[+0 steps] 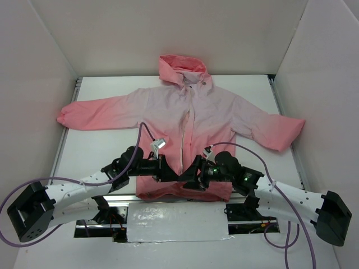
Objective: Zip up the jacket
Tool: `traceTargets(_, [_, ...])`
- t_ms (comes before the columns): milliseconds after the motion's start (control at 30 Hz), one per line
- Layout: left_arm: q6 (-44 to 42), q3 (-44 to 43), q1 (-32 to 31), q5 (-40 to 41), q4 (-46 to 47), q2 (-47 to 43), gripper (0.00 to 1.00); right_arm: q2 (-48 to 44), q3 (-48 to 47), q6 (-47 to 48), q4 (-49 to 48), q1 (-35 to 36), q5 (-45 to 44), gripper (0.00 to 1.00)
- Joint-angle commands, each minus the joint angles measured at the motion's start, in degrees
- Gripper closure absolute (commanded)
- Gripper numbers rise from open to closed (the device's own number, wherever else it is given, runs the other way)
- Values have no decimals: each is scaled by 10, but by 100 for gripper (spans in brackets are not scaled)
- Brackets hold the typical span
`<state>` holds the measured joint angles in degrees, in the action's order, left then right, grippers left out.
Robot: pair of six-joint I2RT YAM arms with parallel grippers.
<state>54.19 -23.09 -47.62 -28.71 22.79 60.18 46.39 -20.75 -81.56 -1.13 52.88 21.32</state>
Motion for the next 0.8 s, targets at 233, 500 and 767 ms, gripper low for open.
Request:
traceTargets(233, [-6, -5, -5, -1, 25, -16, 100, -14, 23, 1, -55, -2, -28, 43])
traceTargets(500, [-7, -3, -5, -14, 35, -12, 100, -35, 26, -2, -43, -9, -26, 51])
traceTargets(767, [-1, 6, -5, -19, 50, -14, 100, -45, 46, -3, -47, -12, -32, 58])
